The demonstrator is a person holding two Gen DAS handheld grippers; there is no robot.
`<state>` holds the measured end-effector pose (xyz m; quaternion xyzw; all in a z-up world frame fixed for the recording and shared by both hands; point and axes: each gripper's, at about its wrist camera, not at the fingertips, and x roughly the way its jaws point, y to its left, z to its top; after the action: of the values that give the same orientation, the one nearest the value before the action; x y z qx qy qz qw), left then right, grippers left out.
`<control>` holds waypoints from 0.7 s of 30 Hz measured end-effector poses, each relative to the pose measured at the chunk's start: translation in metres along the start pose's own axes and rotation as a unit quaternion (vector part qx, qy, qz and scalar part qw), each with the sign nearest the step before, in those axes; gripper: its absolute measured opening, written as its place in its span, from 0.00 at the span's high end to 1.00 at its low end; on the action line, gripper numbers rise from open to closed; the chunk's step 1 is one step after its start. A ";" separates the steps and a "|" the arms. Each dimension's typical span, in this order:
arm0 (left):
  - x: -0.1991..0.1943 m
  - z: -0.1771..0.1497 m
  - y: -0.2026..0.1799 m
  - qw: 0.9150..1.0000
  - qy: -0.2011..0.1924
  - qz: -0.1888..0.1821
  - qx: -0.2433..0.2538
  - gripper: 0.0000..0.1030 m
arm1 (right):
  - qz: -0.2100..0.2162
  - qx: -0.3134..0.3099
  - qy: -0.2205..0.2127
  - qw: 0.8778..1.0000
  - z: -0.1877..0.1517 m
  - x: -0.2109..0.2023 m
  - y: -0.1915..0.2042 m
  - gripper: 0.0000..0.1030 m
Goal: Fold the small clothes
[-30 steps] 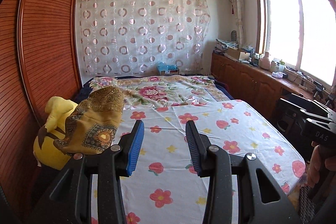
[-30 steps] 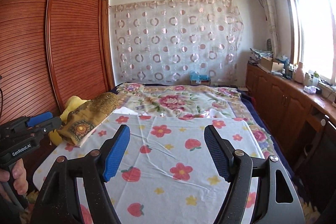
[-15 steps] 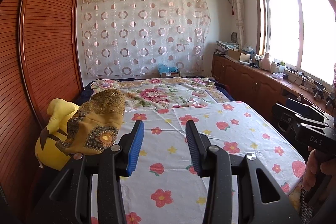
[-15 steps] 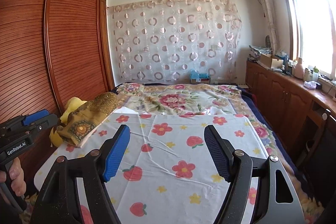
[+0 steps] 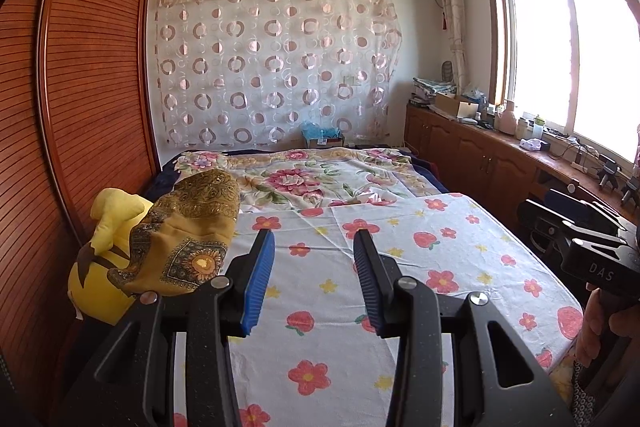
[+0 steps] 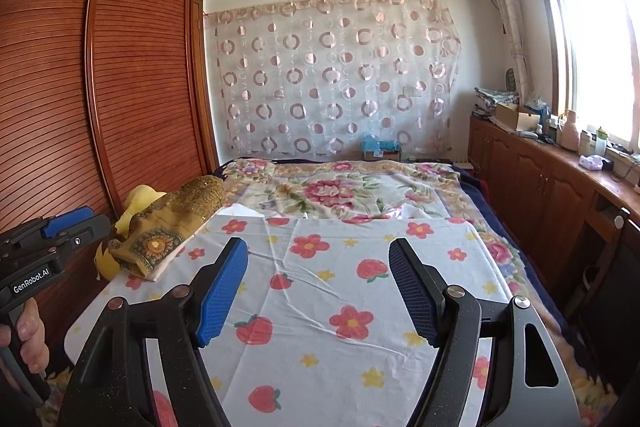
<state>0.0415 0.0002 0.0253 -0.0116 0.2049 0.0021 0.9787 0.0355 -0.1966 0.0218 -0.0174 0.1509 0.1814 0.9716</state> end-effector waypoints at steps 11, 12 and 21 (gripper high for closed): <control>0.000 0.000 0.001 1.000 0.000 -0.001 0.000 0.59 | 0.001 -0.001 -0.001 1.000 0.002 0.000 -0.006 0.27; 0.000 -0.001 0.001 1.000 0.000 -0.001 0.000 0.59 | 0.000 -0.001 -0.002 1.000 0.002 -0.001 -0.007 0.27; 0.000 -0.001 0.002 1.000 0.000 -0.001 0.000 0.59 | 0.003 -0.003 -0.004 1.000 0.006 0.000 -0.013 0.27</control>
<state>0.0414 0.0017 0.0242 -0.0114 0.2048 0.0013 0.9787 0.0415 -0.2084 0.0272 -0.0195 0.1464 0.1844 0.9717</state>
